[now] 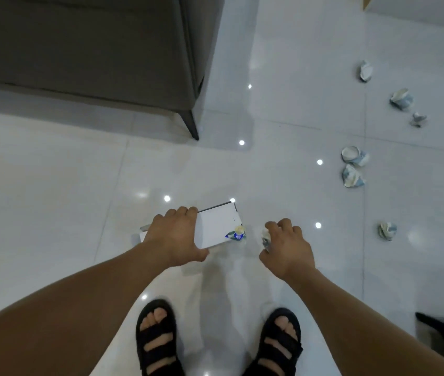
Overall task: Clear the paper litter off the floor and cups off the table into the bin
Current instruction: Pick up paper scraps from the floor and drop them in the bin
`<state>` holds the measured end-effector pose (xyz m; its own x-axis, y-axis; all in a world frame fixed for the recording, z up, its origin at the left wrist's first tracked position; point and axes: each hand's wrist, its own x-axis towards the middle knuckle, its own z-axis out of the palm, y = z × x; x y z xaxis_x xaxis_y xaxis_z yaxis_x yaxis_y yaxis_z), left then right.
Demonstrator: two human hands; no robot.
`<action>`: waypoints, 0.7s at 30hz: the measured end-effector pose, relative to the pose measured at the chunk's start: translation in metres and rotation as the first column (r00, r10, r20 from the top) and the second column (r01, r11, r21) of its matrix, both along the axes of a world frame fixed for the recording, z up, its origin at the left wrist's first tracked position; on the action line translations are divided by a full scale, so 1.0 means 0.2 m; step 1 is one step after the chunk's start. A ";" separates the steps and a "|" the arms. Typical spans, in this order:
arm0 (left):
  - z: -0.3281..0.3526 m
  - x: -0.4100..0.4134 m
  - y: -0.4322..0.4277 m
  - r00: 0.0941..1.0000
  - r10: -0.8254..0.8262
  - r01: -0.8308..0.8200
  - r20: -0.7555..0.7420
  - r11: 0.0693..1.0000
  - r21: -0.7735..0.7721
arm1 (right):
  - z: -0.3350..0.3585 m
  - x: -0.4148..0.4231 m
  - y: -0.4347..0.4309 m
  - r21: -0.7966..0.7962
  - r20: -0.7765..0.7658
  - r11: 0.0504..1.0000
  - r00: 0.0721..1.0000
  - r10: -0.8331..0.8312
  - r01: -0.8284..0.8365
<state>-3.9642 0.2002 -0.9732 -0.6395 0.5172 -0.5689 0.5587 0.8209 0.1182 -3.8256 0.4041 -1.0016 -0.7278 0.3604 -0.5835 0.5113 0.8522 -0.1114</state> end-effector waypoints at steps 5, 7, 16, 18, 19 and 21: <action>0.82 -0.04 -0.09 0.996 0.083 -0.082 -0.030 0.996 0.027 | 0.86 -0.14 -0.04 -0.007 -0.058 0.997 0.996 0.074 -0.075; 1.19 -0.04 -0.16 0.989 0.141 -0.139 -0.042 0.989 0.050 | 1.24 -0.19 -0.09 -0.010 -0.078 0.993 0.991 0.113 -0.114; 2.43 0.14 -0.64 0.858 0.490 -0.472 -0.152 0.870 0.142 | 2.49 -0.34 -0.45 0.001 -0.204 0.917 0.898 0.390 -0.399; 2.58 0.26 -0.76 0.802 0.576 -0.557 -0.159 0.817 0.151 | 2.65 -0.36 -0.56 -0.021 -0.220 0.889 0.869 0.443 -0.458; 2.64 0.33 -0.82 0.768 0.621 -0.599 -0.154 0.783 0.166 | 2.72 -0.36 -0.62 -0.021 -0.229 0.865 0.845 0.483 -0.501; 2.75 0.51 -0.95 0.697 0.703 -0.679 -0.143 0.710 0.184 | 2.85 -0.34 -0.75 -0.012 -0.257 0.802 0.777 0.575 -0.597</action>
